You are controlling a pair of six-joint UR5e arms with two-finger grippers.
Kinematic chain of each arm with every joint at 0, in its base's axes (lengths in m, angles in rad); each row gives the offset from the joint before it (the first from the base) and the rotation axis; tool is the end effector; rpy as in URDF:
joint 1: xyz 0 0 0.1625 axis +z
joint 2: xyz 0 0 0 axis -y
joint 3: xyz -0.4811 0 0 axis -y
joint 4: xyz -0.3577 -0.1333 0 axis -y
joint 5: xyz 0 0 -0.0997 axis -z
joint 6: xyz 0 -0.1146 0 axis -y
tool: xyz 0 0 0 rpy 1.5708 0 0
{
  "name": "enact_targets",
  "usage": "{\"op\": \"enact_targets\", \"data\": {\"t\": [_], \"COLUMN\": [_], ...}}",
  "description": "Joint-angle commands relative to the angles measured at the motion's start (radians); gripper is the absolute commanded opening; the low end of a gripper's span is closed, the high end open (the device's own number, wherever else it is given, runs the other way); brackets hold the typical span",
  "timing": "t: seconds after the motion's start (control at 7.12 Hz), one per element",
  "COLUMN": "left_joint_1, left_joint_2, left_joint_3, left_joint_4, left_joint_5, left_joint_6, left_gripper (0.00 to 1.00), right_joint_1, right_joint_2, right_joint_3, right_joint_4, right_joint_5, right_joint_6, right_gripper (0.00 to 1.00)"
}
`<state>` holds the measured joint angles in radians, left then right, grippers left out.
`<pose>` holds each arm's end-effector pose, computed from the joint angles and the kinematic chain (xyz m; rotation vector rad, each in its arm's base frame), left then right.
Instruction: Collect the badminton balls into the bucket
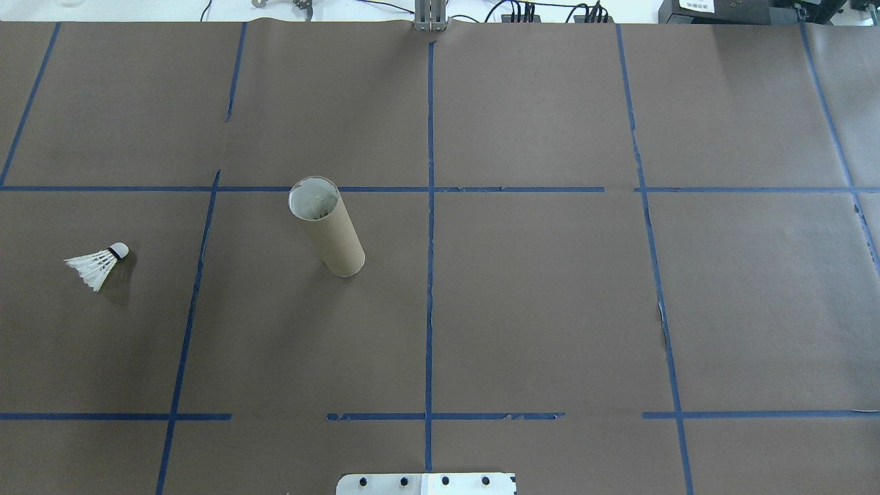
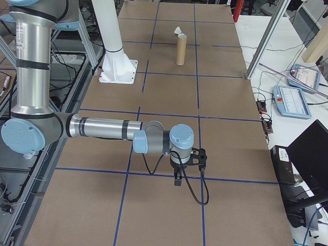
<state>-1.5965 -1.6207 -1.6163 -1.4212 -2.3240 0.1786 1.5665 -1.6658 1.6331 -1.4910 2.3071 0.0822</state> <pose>-0.0671 -0.4735 0.6978 0.0255 0.7549 0.1252 0.0546 -0.4157 0.7333 0.0131 -0.7375 0.0570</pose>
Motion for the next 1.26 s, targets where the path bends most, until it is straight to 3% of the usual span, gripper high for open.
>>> {"op": "enact_targets", "data": {"t": [0.0,0.28,0.42,0.56,0.98,1.12], "left_joint_1": [0.0,0.0,0.0,0.009,0.072,0.104], "left_joint_2": [-0.004,-0.014,-0.013,-0.005,0.042,0.104], "left_joint_3": [-0.002,-0.013,-0.046,-0.056,-0.059,-0.051], "left_joint_4": [-0.001,-0.013,-0.043,-0.117,-0.382,-0.548], "left_joint_5": [-0.002,-0.012,-0.041,-0.111,-0.118,-0.109], "left_joint_6": [0.001,-0.066,-0.136,-0.231,-0.41,-0.501], "left_gripper": [1.0,1.0,1.0,1.0,1.0,1.0], "right_joint_1": [0.001,0.001,0.0,0.001,0.0,0.0], "right_joint_2": [0.0,0.0,0.001,0.001,0.0,0.0], "right_joint_3": [-0.001,-0.001,-0.001,-0.001,0.001,0.001], "right_joint_4": [0.0,0.0,0.0,0.0,0.0,0.0], "right_joint_5": [0.002,0.0,0.0,0.002,0.0,0.0], "right_joint_6": [-0.001,-0.001,-0.001,-0.001,-0.001,-0.001], "right_gripper": [1.0,1.0,1.0,1.0,1.0,1.0]}}
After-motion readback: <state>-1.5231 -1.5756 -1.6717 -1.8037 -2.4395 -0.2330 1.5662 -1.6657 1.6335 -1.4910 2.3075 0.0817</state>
